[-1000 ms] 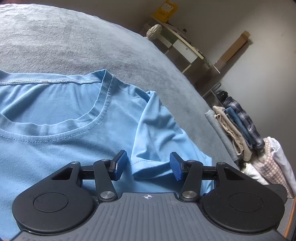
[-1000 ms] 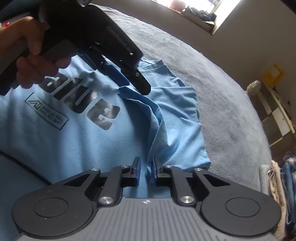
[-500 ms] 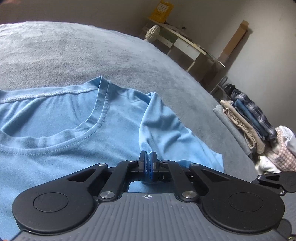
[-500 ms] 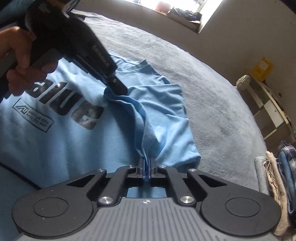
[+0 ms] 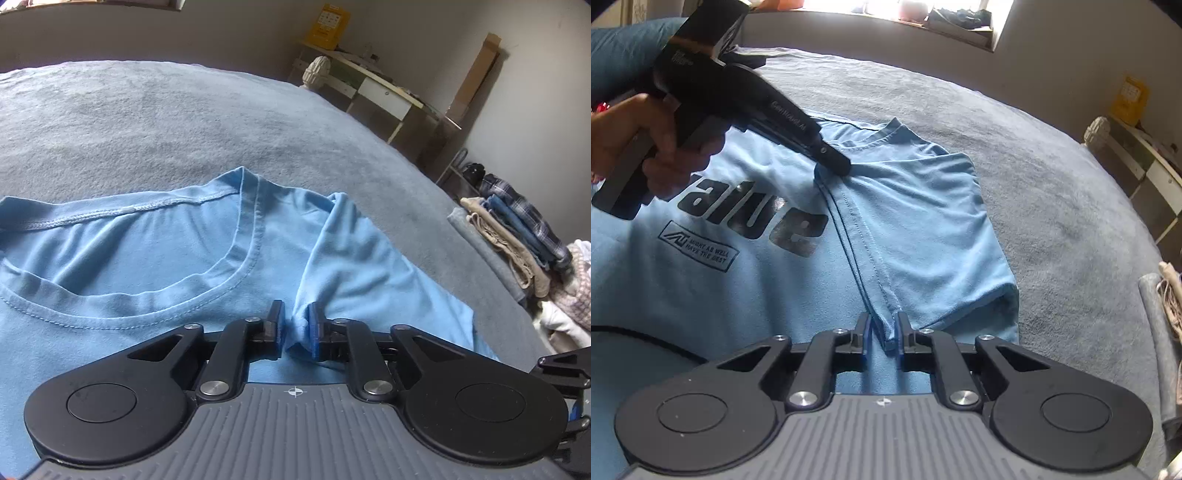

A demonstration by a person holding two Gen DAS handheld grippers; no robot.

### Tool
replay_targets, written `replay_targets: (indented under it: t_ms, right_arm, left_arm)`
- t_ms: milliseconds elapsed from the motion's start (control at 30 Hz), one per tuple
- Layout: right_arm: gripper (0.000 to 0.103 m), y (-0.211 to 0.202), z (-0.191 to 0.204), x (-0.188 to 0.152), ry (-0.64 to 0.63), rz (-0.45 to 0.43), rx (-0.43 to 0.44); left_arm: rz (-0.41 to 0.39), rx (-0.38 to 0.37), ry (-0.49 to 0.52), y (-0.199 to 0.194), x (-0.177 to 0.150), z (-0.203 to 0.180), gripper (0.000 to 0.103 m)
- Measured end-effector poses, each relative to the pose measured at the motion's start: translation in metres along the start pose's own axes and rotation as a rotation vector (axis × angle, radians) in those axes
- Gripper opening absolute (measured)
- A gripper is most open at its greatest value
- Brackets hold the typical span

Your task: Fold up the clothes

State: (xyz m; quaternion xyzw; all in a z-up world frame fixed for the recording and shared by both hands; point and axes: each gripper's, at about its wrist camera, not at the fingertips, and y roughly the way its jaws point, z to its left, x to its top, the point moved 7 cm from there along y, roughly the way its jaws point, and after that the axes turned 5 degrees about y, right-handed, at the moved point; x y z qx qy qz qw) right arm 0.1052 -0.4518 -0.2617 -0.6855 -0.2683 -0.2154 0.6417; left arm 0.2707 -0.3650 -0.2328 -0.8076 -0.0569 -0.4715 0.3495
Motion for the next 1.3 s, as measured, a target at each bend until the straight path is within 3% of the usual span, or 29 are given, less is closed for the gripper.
replay_targets:
  t_ms: [133, 267, 333, 433, 500, 600, 767, 867, 933, 967, 1067, 1133, 1300]
  right_arm:
    - [0.023, -0.017, -0.032, 0.011, 0.198, -0.06, 0.042]
    - [0.021, -0.016, -0.078, 0.03, 0.396, -0.126, 0.016]
    - [0.02, 0.002, -0.092, 0.035, 0.446, -0.115, 0.01]
    - [0.018, 0.026, -0.105, 0.023, 0.505, -0.058, -0.023]
    - [0.017, 0.037, -0.114, 0.005, 0.555, -0.017, -0.042]
    - [0.016, 0.03, -0.121, 0.002, 0.609, -0.037, -0.024]
    - [0.018, 0.011, -0.121, 0.024, 0.597, -0.122, -0.013]
    - [0.018, 0.025, -0.12, 0.017, 0.617, -0.091, -0.022]
    - [0.016, 0.036, -0.123, 0.002, 0.674, -0.06, -0.022]
    - [0.016, 0.035, -0.125, 0.0, 0.712, -0.064, -0.011]
    - [0.018, 0.014, -0.132, 0.003, 0.803, -0.115, 0.043]
    - [0.018, -0.009, -0.132, 0.009, 0.794, -0.151, 0.061]
    - [0.019, -0.065, -0.117, 0.006, 0.815, -0.216, 0.133]
  left_arm:
    - [0.004, 0.05, 0.037, -0.004, -0.004, 0.006, 0.022]
    - [-0.009, -0.032, 0.104, 0.001, -0.007, -0.025, 0.023]
    - [0.011, -0.025, 0.175, 0.01, -0.018, -0.039, 0.023]
    - [0.099, 0.046, 0.217, 0.03, -0.041, -0.034, 0.023]
    - [0.082, 0.023, 0.179, 0.027, -0.042, -0.027, 0.023]
    - [0.087, 0.024, 0.158, 0.024, -0.035, -0.023, 0.023]
    - [0.001, 0.012, 0.194, 0.014, -0.01, -0.031, 0.023]
    - [0.051, -0.017, 0.224, 0.039, 0.0, -0.045, 0.026]
    - [0.143, 0.037, 0.21, 0.064, -0.004, -0.042, 0.026]
    - [0.151, 0.061, 0.194, 0.068, -0.005, -0.038, 0.026]
    - [0.095, 0.059, 0.08, 0.049, 0.0, -0.025, 0.026]
    - [0.058, 0.051, 0.008, 0.029, 0.003, -0.016, 0.026]
    - [-0.007, 0.065, -0.059, -0.025, 0.016, -0.001, 0.026]
